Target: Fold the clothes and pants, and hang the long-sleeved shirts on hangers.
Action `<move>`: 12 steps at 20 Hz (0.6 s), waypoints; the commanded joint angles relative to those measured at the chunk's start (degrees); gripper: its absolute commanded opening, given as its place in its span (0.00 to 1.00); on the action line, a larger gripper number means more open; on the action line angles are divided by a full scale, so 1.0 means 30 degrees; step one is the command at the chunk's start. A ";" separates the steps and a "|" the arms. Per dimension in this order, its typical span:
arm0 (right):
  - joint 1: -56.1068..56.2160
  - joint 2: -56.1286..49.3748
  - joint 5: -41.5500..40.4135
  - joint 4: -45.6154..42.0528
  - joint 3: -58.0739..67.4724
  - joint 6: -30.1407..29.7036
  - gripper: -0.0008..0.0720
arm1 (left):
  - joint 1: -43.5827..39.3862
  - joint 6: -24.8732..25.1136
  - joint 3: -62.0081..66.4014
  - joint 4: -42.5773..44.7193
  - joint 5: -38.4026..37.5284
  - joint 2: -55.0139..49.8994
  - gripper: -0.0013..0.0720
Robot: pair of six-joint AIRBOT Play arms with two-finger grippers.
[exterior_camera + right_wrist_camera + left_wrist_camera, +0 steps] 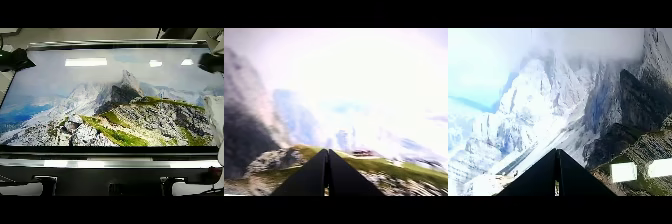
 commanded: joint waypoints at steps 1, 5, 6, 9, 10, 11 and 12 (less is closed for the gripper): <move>0.5406 0.0663 -0.0954 0.0401 0.0015 -0.0306 0.05 | -0.0095 0.0976 -0.1122 0.0590 0.1297 0.1625 0.04; 0.8998 0.1005 -0.2659 -0.0940 0.0007 0.0838 0.05 | -0.0073 0.1800 -0.4852 0.0590 0.3351 0.4699 0.04; 0.9180 0.1151 -0.3147 -0.0911 0.0000 0.1107 0.05 | -0.0073 0.2120 -0.5748 0.0590 0.3774 0.5421 0.04; 0.9078 0.1304 -0.3789 -0.0947 0.0000 0.1763 0.05 | -0.0073 0.2098 -0.7271 0.0503 0.4648 0.6535 0.04; 0.9078 0.1311 -0.3577 -0.0918 0.0000 0.1763 0.05 | -0.0073 0.2098 -0.7278 0.0415 0.4656 0.6535 0.04; 0.9129 0.1326 -0.3504 -0.0867 0.0000 0.1770 0.05 | -0.0073 0.2098 -0.7286 0.0277 0.4750 0.6528 0.04; 0.9136 0.1348 -0.3446 -0.0721 0.0007 0.1792 0.05 | -0.0073 0.2106 -0.7278 0.0299 0.4867 0.6528 0.04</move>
